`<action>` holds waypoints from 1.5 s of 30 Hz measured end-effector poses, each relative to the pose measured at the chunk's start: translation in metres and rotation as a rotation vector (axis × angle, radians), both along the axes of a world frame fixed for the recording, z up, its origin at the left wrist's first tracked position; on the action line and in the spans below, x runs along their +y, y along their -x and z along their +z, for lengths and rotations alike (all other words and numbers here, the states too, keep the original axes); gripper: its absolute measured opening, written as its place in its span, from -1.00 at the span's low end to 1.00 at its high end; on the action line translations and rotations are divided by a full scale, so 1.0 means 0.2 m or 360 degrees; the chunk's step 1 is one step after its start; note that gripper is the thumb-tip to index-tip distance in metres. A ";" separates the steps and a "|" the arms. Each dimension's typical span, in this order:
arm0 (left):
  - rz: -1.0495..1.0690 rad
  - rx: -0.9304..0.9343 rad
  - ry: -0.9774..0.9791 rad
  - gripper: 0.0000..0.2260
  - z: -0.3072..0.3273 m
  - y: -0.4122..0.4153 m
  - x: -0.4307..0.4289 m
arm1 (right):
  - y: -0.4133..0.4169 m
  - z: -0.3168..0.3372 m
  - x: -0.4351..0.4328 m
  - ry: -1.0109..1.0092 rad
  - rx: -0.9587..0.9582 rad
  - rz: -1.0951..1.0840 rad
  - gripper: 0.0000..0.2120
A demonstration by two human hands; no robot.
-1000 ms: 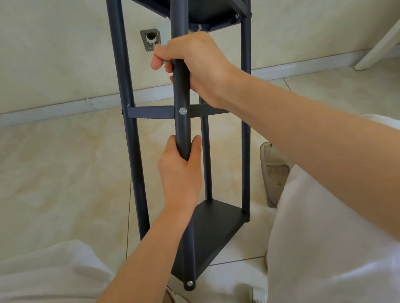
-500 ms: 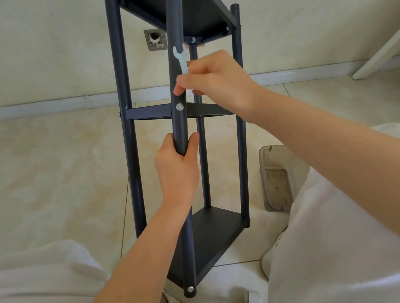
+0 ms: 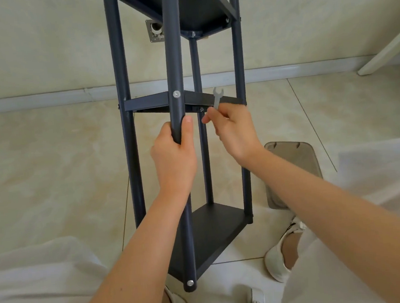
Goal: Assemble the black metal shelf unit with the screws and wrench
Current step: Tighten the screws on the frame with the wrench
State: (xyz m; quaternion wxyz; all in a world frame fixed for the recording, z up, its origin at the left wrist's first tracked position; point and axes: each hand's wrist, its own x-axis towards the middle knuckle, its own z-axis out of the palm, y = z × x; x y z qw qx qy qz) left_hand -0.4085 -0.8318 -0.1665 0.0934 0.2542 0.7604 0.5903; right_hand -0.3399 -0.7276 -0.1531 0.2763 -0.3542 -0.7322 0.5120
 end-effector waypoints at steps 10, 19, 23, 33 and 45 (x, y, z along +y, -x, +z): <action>0.0028 0.0050 0.0038 -0.63 -0.02 0.06 0.01 | 0.05 -0.12 -0.06 0.0185 -0.0179 0.0205 -0.71; 0.0030 -0.0001 0.0061 -0.54 -0.04 0.15 -0.05 | 0.20 -0.03 -0.05 0.0284 -0.0167 0.0385 -0.64; 0.0020 -0.0035 0.0045 -0.54 -0.04 0.17 -0.07 | 0.24 -0.01 -0.06 0.0281 -0.0123 0.0451 -0.65; -0.0001 -0.0122 0.0037 -0.54 -0.09 0.21 -0.12 | 0.27 -0.06 -0.08 0.0370 -0.0030 0.0530 -0.68; -0.0002 -0.0217 0.0032 -0.42 -0.12 0.21 -0.12 | 0.30 -0.09 -0.10 0.0091 -0.0106 0.0329 -0.70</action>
